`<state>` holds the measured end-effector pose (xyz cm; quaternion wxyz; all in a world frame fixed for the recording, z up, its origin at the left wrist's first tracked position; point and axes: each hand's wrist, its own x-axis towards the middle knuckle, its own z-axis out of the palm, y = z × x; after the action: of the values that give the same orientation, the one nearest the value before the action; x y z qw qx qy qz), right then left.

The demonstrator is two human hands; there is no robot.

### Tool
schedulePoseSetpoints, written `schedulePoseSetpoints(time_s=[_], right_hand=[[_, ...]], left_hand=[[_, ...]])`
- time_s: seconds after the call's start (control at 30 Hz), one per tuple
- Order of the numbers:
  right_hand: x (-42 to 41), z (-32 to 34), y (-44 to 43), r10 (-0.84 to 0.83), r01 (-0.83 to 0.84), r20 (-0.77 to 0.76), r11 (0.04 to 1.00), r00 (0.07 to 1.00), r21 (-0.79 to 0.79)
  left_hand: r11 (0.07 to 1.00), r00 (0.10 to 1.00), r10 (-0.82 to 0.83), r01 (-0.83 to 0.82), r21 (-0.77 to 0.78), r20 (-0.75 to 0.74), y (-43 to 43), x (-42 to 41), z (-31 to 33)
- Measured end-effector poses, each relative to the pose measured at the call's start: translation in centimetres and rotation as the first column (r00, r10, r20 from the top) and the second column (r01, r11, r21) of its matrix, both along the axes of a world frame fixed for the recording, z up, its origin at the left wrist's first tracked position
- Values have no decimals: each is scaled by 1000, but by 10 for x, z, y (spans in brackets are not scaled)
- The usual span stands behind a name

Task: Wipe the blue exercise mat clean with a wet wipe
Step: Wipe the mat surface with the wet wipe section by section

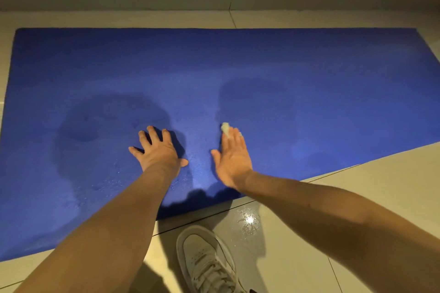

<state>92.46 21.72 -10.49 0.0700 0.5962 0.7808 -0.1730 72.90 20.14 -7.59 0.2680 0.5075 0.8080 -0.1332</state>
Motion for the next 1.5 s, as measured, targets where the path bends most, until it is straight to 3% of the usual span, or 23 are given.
schedulePoseSetpoints(time_s=[0.1, 0.23, 0.43, 0.5, 0.57, 0.7, 0.8, 0.9, 1.0, 1.1, 1.27, 1.4, 1.5], right_hand=[[-31, -5, -30, 203, -210, -184, 978, 962, -16], [-11, -6, -12, 369, -371, -100, 929, 924, 7], [31, 2, 59, -12, 19, 161, 999, 987, -39], [19, 3, 59, -85, 92, 127, 994, 988, -55], [-5, -2, 39, -41, 42, 24, 998, 999, -42], [-41, -10, -11, 230, -236, -138, 971, 963, -28], [-27, -7, 3, 369, -370, -65, 929, 927, 4], [2, -4, 44, 235, -235, 14, 972, 972, 17], [15, 4, 81, 34, -25, 215, 999, 976, -42], [-3, 2, 74, -47, 50, 81, 998, 996, -35], [-56, -10, 7, 225, -228, -109, 973, 968, -20], [-44, -7, 22, 381, -380, -51, 924, 923, 31], [-14, -5, 65, 207, -209, 50, 977, 977, 39]], left_hand=[[1000, 1000, 0, 0, -31, -2, 3, 1, 2], [1000, 1000, -15, 15, -26, -11, 1, 1, 2], [999, 1000, -22, 22, -47, 2, 1, 0, 2], [999, 1000, -16, 17, -43, 13, 3, 1, 1], [999, 1000, -12, 13, -39, 18, 3, 0, 0], [998, 1000, -23, 24, -50, 8, 4, 0, -2], [999, 1000, -28, 29, -47, 13, 3, -1, -2], [999, 999, -32, 32, -36, 21, 2, -2, -2], [999, 999, -31, 32, -43, 26, 3, -2, -2], [999, 999, -32, 33, -41, 22, 4, -2, -4], [999, 999, -36, 37, -37, 12, 3, -2, -6], [999, 999, -36, 36, -38, 20, 3, -2, -5], [998, 999, -41, 42, -35, 26, 3, -3, -3]])
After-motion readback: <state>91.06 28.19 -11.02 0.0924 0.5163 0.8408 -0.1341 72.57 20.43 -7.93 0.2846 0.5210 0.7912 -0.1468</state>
